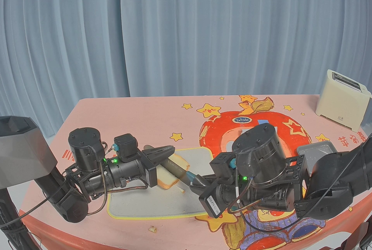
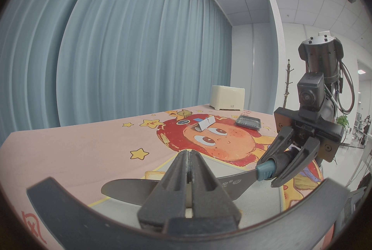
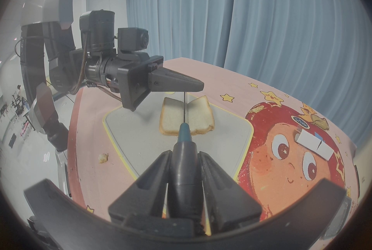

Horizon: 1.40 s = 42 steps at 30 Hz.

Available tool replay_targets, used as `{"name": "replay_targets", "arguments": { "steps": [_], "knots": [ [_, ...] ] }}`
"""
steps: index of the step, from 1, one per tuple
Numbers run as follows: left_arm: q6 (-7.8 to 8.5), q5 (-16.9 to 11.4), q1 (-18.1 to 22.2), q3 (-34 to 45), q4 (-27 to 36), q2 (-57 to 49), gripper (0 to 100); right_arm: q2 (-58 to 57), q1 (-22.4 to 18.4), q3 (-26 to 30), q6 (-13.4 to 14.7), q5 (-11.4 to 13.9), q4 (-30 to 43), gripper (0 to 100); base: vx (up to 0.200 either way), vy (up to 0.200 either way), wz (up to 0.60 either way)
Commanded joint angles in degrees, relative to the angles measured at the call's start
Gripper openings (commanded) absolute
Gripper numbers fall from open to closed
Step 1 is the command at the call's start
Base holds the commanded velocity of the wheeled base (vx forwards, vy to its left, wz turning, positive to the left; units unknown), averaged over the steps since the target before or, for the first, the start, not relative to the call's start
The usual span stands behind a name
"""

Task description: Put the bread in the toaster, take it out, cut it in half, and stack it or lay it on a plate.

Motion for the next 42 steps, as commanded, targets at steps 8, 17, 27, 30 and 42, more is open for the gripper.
{"name": "replay_targets", "arguments": {
  "steps": [8,17,27,30,42],
  "knots": [
    [-0.13,0.16,0.12,-0.09,0.03,1.02,0,-0.10,0.41,-1.51,1.53,-0.26,0.54,0,0.000,0.000,0.00],
    [-0.13,0.16,0.04,-1.14,0.03,0.23,0,0.34,0.41,-0.28,1.00,-0.35,0.71,0,0.000,0.000,0.00],
    [-0.13,0.25,0.04,0.79,0.38,1.02,0,-0.63,1.03,-2.65,1.62,-0.52,-0.16,0,0.000,0.000,0.00],
    [-0.13,0.43,0.12,0.71,0.38,1.02,0,-0.54,1.03,-2.74,1.71,-0.61,0.10,0,0.000,0.000,0.00],
    [-0.13,0.95,0.04,-1.05,0.47,0.23,0,0.34,0.76,-0.45,1.00,-0.61,0.98,0,0.000,0.000,0.00]
  ]
}}
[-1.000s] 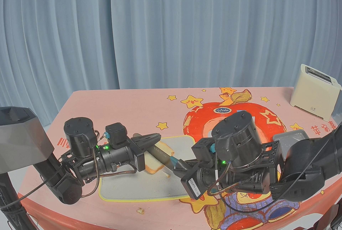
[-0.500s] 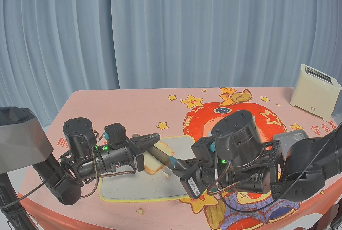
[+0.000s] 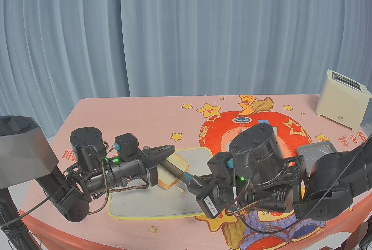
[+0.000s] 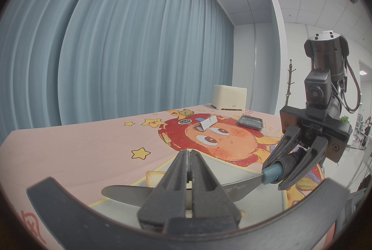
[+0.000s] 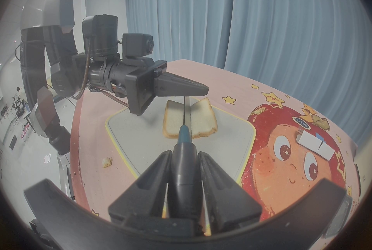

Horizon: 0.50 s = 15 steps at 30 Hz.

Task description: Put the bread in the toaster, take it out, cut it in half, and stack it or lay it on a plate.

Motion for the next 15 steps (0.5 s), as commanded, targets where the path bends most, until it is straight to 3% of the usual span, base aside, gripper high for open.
{"name": "replay_targets", "arguments": {
  "steps": [1,15],
  "knots": [
    [-0.02,0.02,-0.01,-0.62,-0.25,-0.25,0,0.12,0.12,0.52,0.04,-0.04,0.40,0,0.000,0.000,0.00],
    [-0.02,0.28,0.34,0.26,-0.08,0.36,0,-0.59,0.38,-0.88,0.66,-0.04,-0.74,0,0.000,0.000,0.00]
  ]
}}
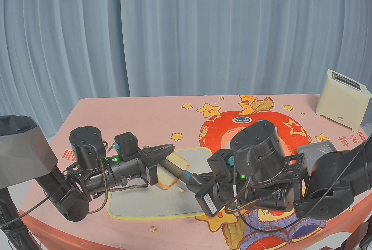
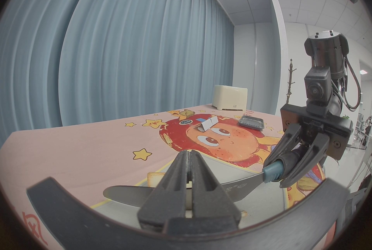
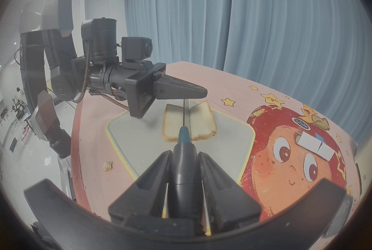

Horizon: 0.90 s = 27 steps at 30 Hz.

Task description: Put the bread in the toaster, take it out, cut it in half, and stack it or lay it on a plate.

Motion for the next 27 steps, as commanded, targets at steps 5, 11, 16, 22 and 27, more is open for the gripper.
{"name": "replay_targets", "arguments": {
  "steps": [5,11,16,22,27],
  "knots": [
    [0.00,0.32,0.19,-0.11,-0.06,0.88,0,-0.08,-0.11,-0.18,-0.01,-0.02,0.54,0,0.000,0.000,0.00],
    [0.00,0.32,-0.07,-1.78,-0.06,0.09,0,0.71,-0.19,0.35,-0.27,0.07,0.89,0,0.000,0.000,0.00],
    [0.00,0.32,-0.07,-1.69,-0.14,-0.08,0,0.54,-0.28,0.26,-0.27,0.25,0.63,0,0.000,0.000,0.00],
    [0.00,0.41,0.02,-0.64,-0.06,0.27,0,-0.26,-0.28,-0.44,0.08,0.25,-0.08,0,0.000,0.000,0.00],
    [0.18,0.41,0.11,-0.64,-0.67,2.29,0,-0.17,-0.37,-0.36,-0.01,0.25,0.01,0,0.000,0.000,0.00]
  ]
}}
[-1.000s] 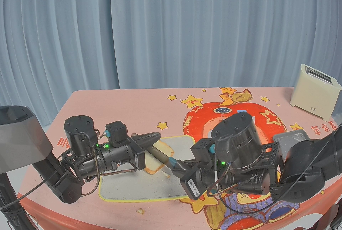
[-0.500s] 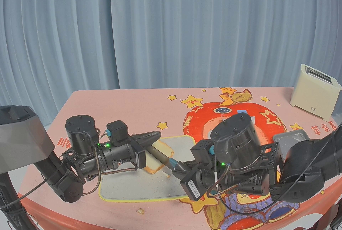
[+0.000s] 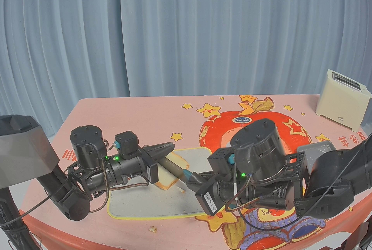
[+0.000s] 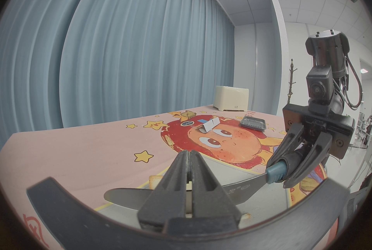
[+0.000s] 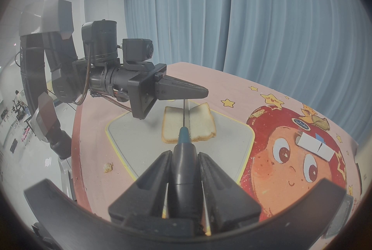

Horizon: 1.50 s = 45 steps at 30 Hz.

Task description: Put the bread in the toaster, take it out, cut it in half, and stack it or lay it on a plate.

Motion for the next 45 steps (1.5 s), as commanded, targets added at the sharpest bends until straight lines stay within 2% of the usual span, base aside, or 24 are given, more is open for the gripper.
{"name": "replay_targets", "arguments": {
  "steps": [1,21,45],
  "knots": [
    [0.07,0.09,0.02,0.14,-0.30,2.02,0,-0.04,-0.04,0.00,-0.09,0.16,0.01,0,0.000,0.000,0.00],
    [-0.11,0.36,-0.16,-0.73,-0.04,-0.97,0,0.92,-0.92,-0.27,0.00,0.51,-0.25,0,0.000,0.000,0.00],
    [-0.02,0.53,0.11,-0.03,0.22,1.75,0,1.71,-0.57,0.00,0.00,0.42,-0.25,0,0.000,0.000,0.00]
  ]
}}
